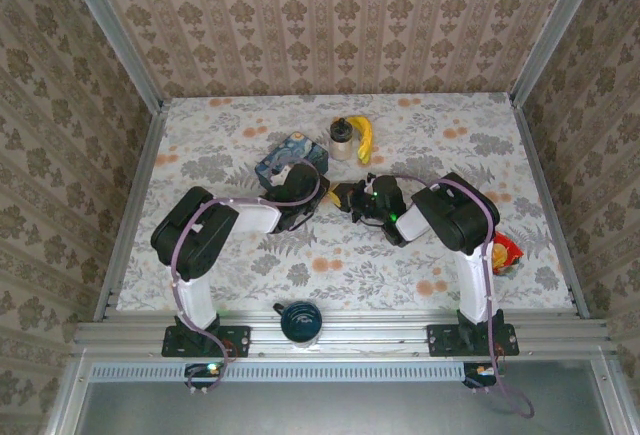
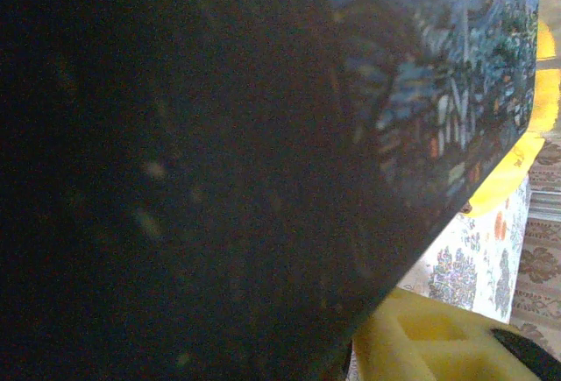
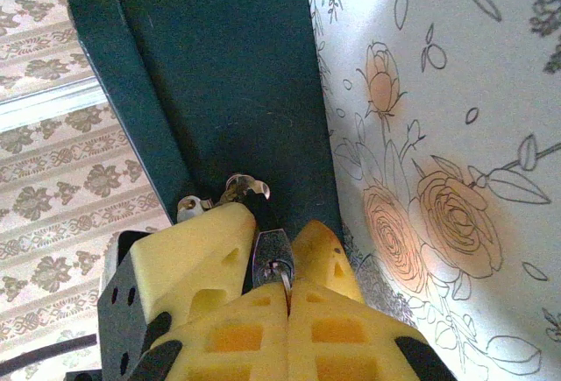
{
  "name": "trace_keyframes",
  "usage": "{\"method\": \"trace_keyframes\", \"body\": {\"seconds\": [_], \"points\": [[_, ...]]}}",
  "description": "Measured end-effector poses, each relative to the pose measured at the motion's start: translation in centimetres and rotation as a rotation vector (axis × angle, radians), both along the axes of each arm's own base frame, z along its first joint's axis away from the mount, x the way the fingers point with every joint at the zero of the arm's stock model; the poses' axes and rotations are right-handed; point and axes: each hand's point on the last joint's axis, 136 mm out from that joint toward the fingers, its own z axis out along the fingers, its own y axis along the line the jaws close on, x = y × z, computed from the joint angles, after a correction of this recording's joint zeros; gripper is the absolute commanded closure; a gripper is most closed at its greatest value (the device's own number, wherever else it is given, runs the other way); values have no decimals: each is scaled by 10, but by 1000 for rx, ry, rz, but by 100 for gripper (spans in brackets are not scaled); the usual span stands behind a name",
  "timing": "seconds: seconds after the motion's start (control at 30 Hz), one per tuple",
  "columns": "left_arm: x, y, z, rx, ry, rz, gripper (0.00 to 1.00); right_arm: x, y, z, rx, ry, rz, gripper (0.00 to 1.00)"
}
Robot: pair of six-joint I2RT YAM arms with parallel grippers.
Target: Unlock the padlock with the key
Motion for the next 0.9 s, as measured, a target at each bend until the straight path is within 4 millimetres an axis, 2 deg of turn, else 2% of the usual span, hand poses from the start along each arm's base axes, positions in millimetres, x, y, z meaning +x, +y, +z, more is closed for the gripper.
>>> {"method": "trace_keyframes", "body": {"seconds": [0.3,0.7,0.73,0.9], "points": [[4,4,1,26,-22,8,69,-1,2,-1,0,0,3,97],[6,4,3,23,-34,3,97,-2,4,-4,6,17,5,95],[6,4,3,22,-33,1,100,-2,4,-4,6,17,5,91],[4,2,3,17,-27,-16,100,-1,4,-4,-11,-1,12,75]]}}
